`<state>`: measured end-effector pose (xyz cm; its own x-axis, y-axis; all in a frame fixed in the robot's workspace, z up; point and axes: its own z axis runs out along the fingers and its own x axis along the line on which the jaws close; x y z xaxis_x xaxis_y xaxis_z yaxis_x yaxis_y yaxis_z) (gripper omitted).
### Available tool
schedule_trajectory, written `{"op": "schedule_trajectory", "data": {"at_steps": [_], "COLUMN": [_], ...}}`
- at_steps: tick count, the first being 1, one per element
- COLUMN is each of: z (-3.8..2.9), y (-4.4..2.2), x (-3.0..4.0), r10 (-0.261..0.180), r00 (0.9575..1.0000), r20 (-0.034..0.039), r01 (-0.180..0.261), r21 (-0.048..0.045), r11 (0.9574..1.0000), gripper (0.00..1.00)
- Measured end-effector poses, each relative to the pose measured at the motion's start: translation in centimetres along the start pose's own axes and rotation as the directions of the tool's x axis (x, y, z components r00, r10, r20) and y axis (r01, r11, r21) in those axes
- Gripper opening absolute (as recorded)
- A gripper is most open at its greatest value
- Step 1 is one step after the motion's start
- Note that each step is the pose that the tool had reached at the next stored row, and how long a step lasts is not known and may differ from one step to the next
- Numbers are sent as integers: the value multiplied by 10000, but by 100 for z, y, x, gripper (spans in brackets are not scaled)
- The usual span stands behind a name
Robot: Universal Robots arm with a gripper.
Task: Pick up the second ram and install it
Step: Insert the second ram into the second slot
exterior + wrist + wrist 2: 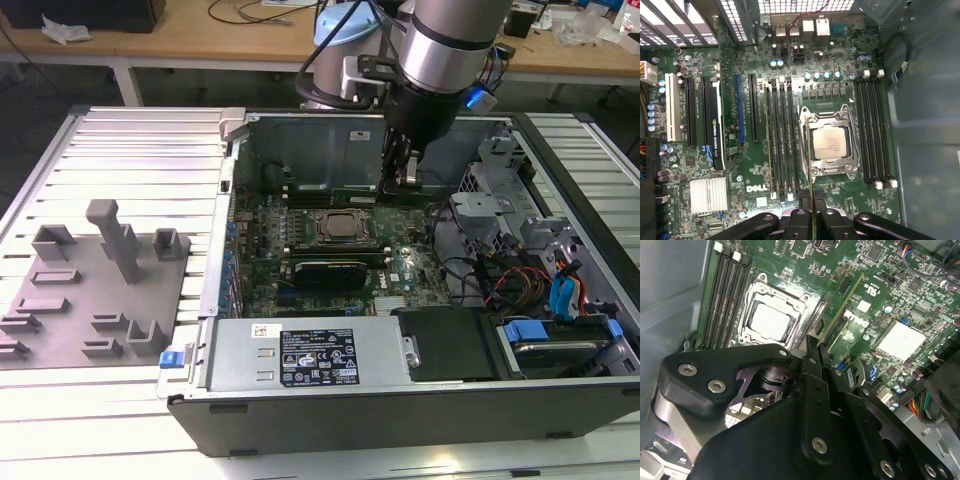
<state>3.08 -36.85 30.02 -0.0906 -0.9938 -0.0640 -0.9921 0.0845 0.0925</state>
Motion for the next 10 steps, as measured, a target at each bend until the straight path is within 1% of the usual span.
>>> {"op": "schedule_trajectory", "data": {"at_steps": [2,4,7,9,10], "z": [17,49,80,98,112], "y": [2,9,33,62,90], "x": [2,5,11,24,36], "r10": [0,2,1,1,2], "r00": [10000,10000,10000,10000,10000], "r20": [-1,-1,-1,0,-2], "r01": [0,-2,-1,-1,-2], "r21": [0,0,0,0,0], "r11": [10000,10000,10000,10000,10000], "gripper": [14,14,14,14,14]}}
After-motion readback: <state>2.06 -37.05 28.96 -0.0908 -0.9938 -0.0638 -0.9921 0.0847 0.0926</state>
